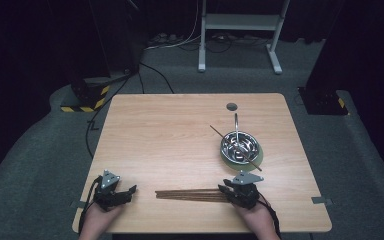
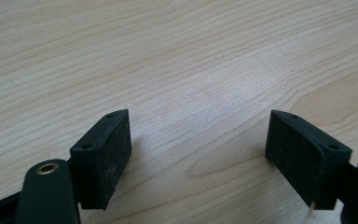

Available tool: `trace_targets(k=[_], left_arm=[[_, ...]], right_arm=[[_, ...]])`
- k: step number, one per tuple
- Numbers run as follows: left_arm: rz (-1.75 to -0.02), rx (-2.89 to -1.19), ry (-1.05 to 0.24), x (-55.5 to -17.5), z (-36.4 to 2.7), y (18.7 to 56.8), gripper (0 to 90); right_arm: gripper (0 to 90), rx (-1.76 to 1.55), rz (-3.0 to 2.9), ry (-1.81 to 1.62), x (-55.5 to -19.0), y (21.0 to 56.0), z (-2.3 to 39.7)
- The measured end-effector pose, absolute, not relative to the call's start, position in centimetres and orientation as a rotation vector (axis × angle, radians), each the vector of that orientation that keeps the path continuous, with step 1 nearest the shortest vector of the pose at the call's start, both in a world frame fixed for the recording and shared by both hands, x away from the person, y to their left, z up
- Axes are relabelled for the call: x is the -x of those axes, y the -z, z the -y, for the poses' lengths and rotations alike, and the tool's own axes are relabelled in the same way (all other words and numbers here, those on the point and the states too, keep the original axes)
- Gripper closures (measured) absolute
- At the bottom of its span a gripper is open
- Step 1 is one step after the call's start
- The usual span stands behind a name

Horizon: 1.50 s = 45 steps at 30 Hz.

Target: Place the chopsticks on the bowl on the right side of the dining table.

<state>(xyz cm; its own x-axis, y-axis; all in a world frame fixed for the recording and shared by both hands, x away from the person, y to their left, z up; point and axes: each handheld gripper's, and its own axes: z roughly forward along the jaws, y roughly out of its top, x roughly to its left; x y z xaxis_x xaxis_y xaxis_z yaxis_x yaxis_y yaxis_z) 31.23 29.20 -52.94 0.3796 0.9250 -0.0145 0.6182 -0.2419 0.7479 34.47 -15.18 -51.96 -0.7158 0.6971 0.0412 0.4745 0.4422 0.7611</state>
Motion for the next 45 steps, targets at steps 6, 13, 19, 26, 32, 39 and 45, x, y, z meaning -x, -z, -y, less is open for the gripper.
trace_targets(k=[6, 13, 19, 26, 32, 39, 45], left_arm=[[-1.328, -1.962, -0.581, -31.2, -29.2, 52.9, 22.5], [-1.328, -1.962, -0.578, -31.2, -29.2, 52.9, 22.5], [-1.328, -1.962, -0.577, -31.2, -29.2, 52.9, 22.5], [-1.327, -1.961, -0.576, -31.2, -29.2, 53.0, 22.5], [-1.325, -1.963, -0.578, -31.2, -29.2, 52.9, 22.5], [-1.327, -1.961, -0.576, -31.2, -29.2, 52.9, 22.5], [-1.326, -1.962, -0.576, -31.2, -29.2, 53.0, 22.5]], right_arm=[[64.9, -1.038, -2.404, -1.14, -35.1, 51.9, 15.3], [64.5, -0.999, -2.434, -1.156, -33.9, 51.8, 15.4], [64.4, -1.0, -2.438, -1.13, -34.1, 52.0, 15.4], [63.2, -1.044, -2.413, -1.122, -35.1, 52.0, 15.0], [62.7, -1.057, -2.4, -1.121, -35.2, 51.9, 15.0], [58.3, -1.038, -2.422, -1.106, -35.3, 52.1, 14.9], [63.7, -1.034, -2.432, -1.089, -35.4, 52.2, 14.7]])
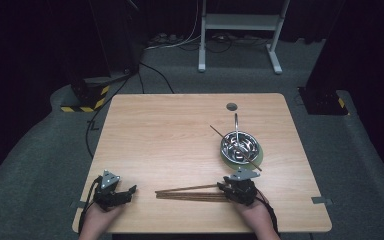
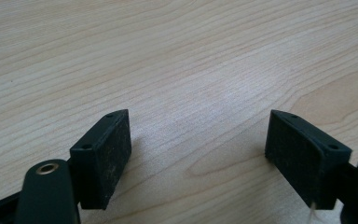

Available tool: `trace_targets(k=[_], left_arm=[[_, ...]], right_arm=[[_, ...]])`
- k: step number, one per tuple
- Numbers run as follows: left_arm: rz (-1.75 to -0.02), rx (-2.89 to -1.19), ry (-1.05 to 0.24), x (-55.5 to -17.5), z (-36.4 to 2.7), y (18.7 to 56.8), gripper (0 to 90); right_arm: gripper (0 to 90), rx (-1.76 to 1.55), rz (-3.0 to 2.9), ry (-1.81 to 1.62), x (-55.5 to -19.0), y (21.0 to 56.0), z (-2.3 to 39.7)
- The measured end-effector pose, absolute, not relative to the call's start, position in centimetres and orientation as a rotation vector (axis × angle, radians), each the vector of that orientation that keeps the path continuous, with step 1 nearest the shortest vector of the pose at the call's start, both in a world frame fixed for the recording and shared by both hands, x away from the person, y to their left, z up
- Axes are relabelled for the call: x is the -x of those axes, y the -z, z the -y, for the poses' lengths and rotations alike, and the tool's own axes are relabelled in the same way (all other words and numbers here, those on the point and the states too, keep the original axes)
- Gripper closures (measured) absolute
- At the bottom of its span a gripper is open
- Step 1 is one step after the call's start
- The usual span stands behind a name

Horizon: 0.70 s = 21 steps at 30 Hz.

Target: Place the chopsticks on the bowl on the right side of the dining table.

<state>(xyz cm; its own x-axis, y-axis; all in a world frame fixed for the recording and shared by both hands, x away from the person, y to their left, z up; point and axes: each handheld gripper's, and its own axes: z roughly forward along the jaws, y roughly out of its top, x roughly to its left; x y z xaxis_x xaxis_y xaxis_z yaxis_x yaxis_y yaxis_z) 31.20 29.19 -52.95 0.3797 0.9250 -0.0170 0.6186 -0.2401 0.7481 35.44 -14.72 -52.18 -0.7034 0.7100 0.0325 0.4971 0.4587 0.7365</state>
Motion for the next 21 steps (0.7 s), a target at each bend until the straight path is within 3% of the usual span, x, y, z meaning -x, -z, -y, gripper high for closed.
trace_targets(k=[21], left_arm=[[-1.326, -1.962, -0.576, -31.2, -29.2, 52.9, 22.5]], right_arm=[[78.1, -1.022, -2.41, -1.047, -34.8, 52.1, 15.8]])
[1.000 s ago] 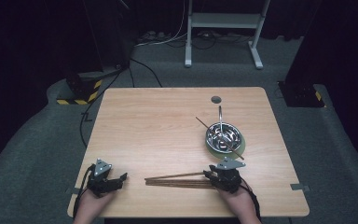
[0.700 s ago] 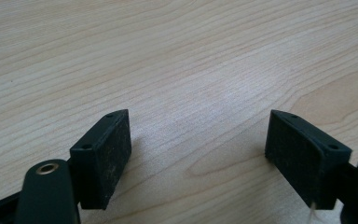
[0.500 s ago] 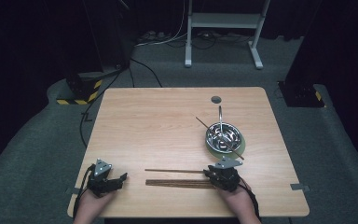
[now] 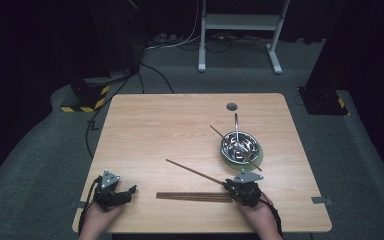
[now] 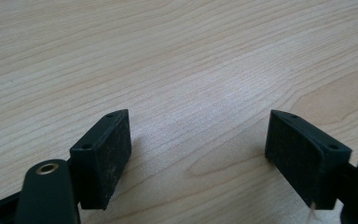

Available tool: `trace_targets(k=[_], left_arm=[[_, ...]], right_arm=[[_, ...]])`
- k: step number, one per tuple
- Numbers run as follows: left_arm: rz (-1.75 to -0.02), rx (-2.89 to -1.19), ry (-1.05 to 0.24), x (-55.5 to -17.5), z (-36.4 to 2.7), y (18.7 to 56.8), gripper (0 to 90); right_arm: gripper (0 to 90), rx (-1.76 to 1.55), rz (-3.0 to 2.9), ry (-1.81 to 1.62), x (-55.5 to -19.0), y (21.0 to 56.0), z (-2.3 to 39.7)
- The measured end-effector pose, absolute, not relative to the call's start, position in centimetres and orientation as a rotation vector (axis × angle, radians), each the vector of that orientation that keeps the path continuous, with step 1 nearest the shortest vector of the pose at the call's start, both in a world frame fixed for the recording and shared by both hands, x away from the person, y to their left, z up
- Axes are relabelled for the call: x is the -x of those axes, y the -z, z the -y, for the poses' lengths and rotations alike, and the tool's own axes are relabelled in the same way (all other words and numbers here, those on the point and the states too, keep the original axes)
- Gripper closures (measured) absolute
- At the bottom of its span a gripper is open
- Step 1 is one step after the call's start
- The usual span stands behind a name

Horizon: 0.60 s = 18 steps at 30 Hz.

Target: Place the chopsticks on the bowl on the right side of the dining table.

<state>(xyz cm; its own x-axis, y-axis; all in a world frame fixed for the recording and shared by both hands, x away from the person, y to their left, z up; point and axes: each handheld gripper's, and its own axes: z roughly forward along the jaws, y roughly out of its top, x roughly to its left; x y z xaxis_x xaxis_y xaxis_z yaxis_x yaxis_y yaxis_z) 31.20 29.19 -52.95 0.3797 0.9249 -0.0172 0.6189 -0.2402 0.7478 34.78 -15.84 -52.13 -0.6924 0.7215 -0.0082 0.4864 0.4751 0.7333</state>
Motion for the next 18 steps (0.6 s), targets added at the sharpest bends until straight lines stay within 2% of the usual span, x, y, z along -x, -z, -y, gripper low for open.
trace_targets(k=[4, 9, 14, 18], left_arm=[[-1.327, -1.961, -0.576, -31.2, -29.2, 53.0, 22.5], [-1.324, -1.968, -0.576, -31.2, -29.2, 52.9, 22.5], [-1.321, -1.971, -0.574, -31.2, -29.2, 52.9, 22.5], [-1.317, -1.974, -0.574, -31.2, -29.3, 52.9, 22.5]], right_arm=[[78.3, -1.046, -2.405, -1.051, -34.7, 52.1, 16.6], [68.0, -0.988, -2.389, -1.084, -34.5, 51.6, 16.5], [68.7, -0.927, -2.439, -1.07, -35.8, 50.4, 14.2], [72.8, -0.863, -2.488, -1.01, -37.2, 49.8, 11.7]])
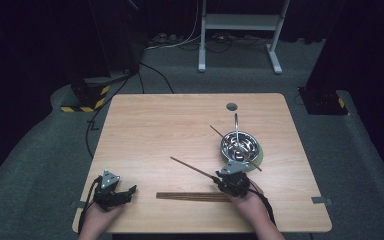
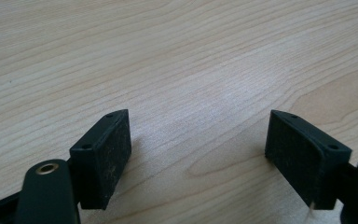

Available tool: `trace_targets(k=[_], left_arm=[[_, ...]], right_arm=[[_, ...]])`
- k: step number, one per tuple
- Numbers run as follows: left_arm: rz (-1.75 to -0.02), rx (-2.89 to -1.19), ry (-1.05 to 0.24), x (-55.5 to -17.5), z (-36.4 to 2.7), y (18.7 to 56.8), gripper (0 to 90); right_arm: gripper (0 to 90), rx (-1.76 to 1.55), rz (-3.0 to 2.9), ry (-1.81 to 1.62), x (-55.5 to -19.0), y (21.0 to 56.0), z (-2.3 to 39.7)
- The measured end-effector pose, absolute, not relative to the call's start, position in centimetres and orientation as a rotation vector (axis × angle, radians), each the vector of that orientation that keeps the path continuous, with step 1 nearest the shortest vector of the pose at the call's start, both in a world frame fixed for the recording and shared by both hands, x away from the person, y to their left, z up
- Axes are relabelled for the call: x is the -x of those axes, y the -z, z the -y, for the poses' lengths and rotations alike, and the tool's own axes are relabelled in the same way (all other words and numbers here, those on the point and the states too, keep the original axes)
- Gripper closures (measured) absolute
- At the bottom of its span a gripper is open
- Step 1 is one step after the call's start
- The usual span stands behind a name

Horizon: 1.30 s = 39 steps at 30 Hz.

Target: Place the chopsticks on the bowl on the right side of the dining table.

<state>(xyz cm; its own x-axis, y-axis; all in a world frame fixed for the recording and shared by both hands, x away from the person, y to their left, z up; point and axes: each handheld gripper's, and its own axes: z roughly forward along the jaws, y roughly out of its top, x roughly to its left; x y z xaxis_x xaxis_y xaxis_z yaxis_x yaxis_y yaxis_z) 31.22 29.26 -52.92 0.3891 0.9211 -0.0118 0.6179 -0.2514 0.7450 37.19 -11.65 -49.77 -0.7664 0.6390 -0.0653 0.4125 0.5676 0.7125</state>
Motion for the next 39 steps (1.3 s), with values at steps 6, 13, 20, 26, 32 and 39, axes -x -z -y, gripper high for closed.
trace_targets(k=[6, 13, 20, 26, 32, 39], left_arm=[[-1.312, -1.976, -0.572, -31.2, -29.3, 52.9, 22.5], [-1.312, -1.976, -0.572, -31.2, -29.3, 52.9, 22.5], [-1.312, -1.976, -0.572, -31.2, -29.3, 52.9, 22.5], [-1.313, -1.979, -0.571, -31.2, -29.3, 52.9, 22.5], [-1.315, -1.975, -0.572, -31.2, -29.2, 52.9, 22.4], [-1.319, -1.972, -0.576, -31.2, -29.2, 52.9, 22.6]], right_arm=[[75.0, -0.884, -2.55, -0.954, -39.3, 50.3, 10.0], [75.4, -0.878, -2.589, -0.94, -40.1, 50.9, 9.6], [81.4, -0.864, -2.591, -0.965, -40.2, 51.2, 9.1], [84.0, -0.824, -2.596, -0.948, -40.0, 51.2, 8.8], [84.1, -0.792, -2.545, -0.95, -39.6, 50.2, 9.2], [84.0, -0.798, -2.481, -0.984, -39.1, 47.9, 11.1]])
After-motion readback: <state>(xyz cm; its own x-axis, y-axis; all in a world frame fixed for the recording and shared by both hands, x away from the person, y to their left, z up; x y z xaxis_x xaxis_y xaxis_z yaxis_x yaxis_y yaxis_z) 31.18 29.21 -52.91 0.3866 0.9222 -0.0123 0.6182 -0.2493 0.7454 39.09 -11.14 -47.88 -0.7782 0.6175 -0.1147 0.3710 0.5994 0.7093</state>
